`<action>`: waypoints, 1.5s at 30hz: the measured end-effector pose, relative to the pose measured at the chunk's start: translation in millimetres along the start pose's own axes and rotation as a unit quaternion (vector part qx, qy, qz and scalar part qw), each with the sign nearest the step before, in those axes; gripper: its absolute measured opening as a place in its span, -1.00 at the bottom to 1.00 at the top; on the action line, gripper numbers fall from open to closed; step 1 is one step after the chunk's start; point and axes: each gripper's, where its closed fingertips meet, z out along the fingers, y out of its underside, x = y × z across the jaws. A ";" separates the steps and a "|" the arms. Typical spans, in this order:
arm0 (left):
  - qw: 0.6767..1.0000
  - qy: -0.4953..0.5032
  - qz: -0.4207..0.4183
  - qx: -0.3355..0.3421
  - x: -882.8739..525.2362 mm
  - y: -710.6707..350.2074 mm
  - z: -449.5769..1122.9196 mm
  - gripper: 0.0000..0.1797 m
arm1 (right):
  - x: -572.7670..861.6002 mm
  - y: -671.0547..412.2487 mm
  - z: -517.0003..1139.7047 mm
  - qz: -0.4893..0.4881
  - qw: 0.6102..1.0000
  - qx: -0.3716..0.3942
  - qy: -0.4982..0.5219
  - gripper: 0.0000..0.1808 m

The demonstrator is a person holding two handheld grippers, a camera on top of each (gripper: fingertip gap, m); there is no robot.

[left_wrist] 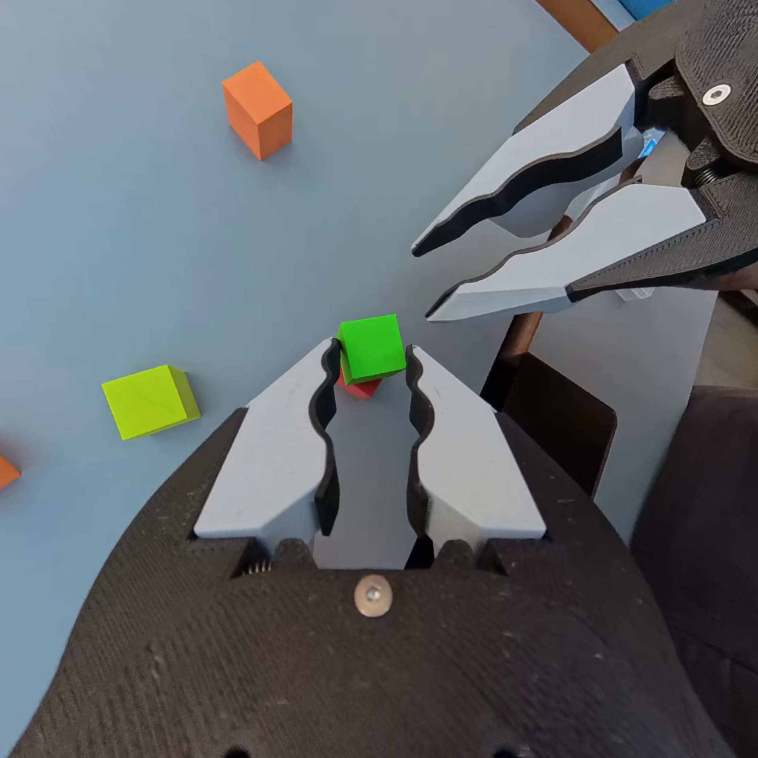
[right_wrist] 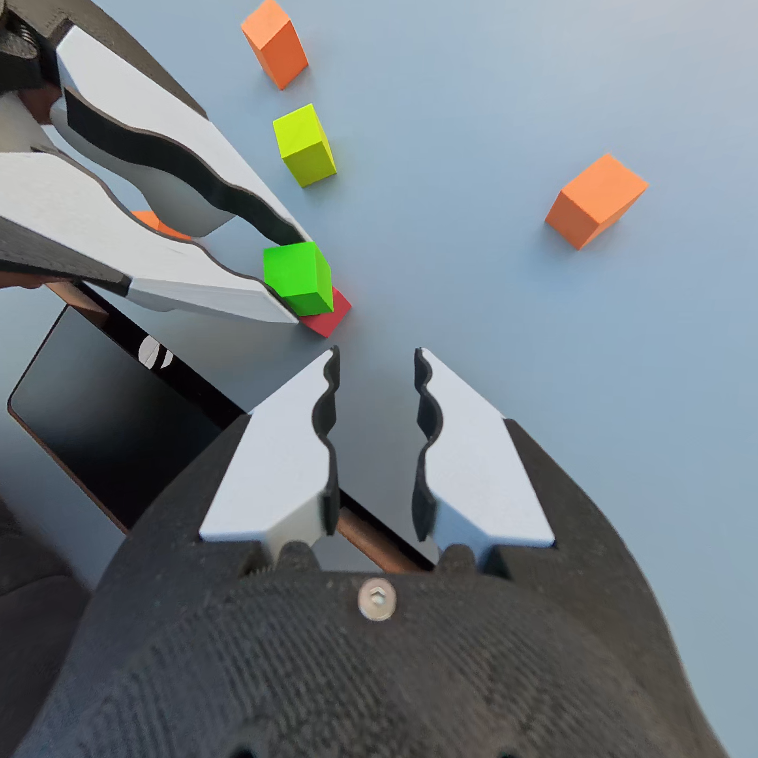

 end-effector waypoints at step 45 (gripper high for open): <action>0.990 -0.133 -0.041 0.037 -73.9 2.9 -37.4 -0.72 | -50.5 -41.8 -11.5 -0.118 0.992 0.010 -0.035 -0.64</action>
